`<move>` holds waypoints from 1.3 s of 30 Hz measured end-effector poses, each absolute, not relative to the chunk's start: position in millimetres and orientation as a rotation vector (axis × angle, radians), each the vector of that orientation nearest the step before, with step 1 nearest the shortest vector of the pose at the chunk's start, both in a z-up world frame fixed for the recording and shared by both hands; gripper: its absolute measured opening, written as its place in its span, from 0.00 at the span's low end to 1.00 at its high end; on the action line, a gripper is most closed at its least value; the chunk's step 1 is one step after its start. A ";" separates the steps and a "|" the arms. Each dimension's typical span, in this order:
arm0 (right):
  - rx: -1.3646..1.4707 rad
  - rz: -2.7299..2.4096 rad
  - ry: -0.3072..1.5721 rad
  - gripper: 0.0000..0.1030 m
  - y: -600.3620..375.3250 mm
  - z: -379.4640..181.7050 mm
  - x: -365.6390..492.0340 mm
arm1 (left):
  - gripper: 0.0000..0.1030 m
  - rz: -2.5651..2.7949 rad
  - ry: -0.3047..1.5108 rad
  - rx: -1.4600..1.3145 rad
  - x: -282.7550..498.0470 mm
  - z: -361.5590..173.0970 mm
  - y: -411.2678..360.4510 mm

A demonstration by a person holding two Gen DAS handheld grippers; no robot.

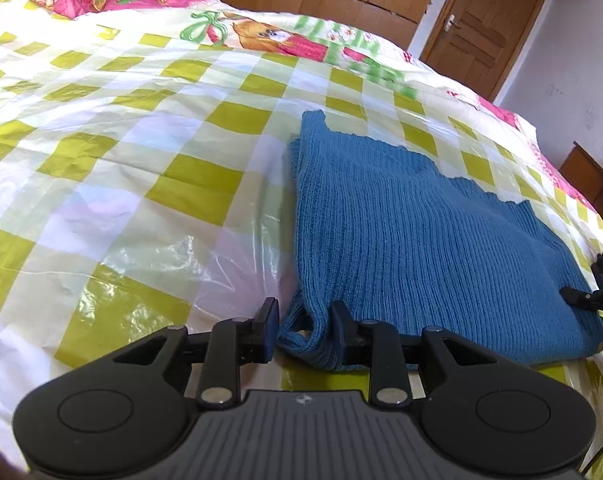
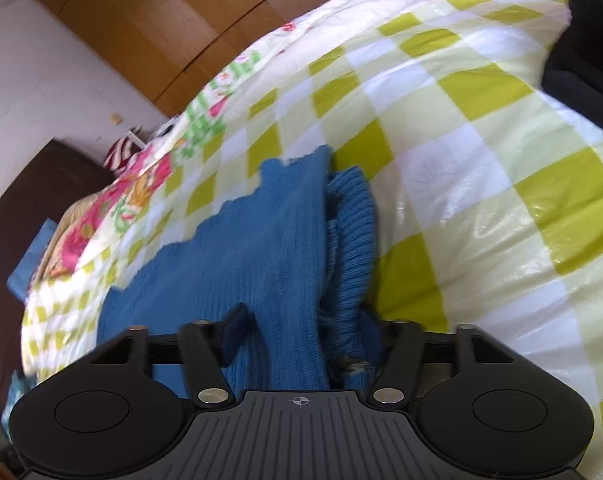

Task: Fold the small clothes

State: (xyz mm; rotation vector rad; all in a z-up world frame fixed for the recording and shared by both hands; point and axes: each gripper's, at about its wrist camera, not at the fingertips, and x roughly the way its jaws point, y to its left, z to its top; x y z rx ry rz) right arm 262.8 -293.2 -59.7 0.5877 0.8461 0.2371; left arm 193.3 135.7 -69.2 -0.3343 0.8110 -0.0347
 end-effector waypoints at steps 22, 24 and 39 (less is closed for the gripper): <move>0.553 0.170 0.882 0.27 -349.6 -38.5 182.7 | 0.38 -0.225 0.636 -0.153 173.5 0.3 36.1; 0.597 0.173 0.856 0.31 -353.7 -38.9 182.9 | 0.38 -0.278 0.630 -0.134 201.8 -8.5 8.5; 0.642 0.120 0.846 0.14 -373.1 -54.4 187.6 | 0.41 -0.356 0.737 -0.045 206.1 -63.3 -43.0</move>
